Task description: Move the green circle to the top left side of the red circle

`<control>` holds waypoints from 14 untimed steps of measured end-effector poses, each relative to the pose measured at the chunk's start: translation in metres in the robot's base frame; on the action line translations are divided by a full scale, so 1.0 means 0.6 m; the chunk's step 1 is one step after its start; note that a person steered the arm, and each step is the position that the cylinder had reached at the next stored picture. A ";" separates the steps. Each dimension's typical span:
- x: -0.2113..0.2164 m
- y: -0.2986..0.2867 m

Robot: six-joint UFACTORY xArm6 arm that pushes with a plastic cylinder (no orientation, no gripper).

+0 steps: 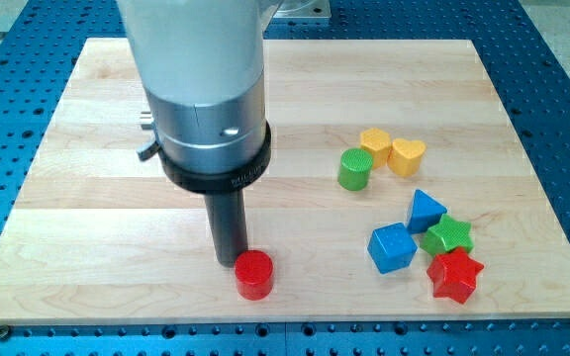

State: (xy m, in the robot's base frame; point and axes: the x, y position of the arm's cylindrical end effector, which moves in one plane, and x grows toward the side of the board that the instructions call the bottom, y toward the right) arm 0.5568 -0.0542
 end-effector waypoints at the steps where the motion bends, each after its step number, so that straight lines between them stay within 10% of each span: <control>1: -0.090 0.007; 3: -0.263 0.150; 6: -0.219 0.440; 14: -0.070 0.037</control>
State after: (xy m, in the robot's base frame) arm 0.5145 -0.0319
